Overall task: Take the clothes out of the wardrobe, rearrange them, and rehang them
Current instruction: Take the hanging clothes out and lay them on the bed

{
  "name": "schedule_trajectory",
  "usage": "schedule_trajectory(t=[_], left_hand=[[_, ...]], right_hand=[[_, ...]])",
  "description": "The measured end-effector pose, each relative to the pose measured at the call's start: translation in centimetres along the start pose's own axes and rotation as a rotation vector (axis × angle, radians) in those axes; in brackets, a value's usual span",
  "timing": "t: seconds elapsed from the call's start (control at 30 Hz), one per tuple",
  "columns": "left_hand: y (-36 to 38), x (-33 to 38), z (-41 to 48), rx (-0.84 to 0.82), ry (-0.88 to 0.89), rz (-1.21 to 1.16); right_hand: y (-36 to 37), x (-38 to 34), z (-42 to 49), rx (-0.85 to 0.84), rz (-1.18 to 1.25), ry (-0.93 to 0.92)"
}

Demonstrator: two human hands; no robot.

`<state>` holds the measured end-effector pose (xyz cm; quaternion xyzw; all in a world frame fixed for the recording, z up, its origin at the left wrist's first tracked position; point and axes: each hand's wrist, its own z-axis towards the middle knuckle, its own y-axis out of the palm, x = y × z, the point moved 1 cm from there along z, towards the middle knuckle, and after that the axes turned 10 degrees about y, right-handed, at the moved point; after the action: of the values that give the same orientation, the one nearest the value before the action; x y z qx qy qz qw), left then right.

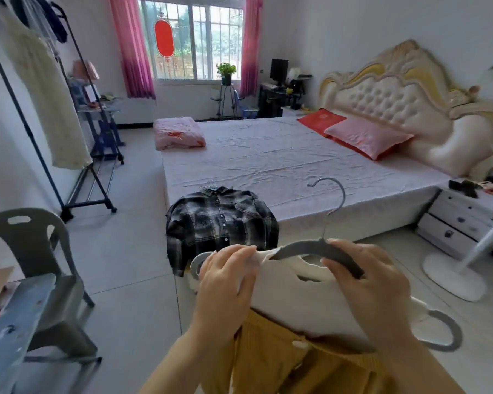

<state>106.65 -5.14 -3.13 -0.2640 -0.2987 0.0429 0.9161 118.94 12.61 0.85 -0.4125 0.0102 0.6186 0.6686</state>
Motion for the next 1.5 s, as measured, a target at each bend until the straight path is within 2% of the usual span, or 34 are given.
schedule_trajectory(t=[0.1, 0.33, 0.47, 0.97, 1.27, 1.5], left_hand=[[2.1, -2.5, 3.2, 0.006, -0.055, 0.060], [6.0, -8.8, 9.2, 0.057, -0.162, 0.182], [8.3, -13.4, 12.7, 0.073, -0.168, 0.198], [13.1, -38.2, 29.1, -0.032, -0.309, 0.260], [15.9, -49.1, 37.3, -0.102, -0.499, 0.281], [19.9, -58.6, 44.9, -0.144, -0.715, 0.276]], right_hand=[[4.0, 1.9, 4.5, -0.084, 0.047, 0.045], [13.4, 4.5, 13.3, -0.207, 0.123, -0.069], [19.4, 6.1, 17.4, -0.252, 0.159, -0.063], [47.7, 7.4, 32.6, -0.462, 0.235, 0.078], [62.1, 8.1, 41.4, -0.516, 0.261, 0.006], [76.1, 10.4, 48.0, -0.654, 0.297, 0.019]])
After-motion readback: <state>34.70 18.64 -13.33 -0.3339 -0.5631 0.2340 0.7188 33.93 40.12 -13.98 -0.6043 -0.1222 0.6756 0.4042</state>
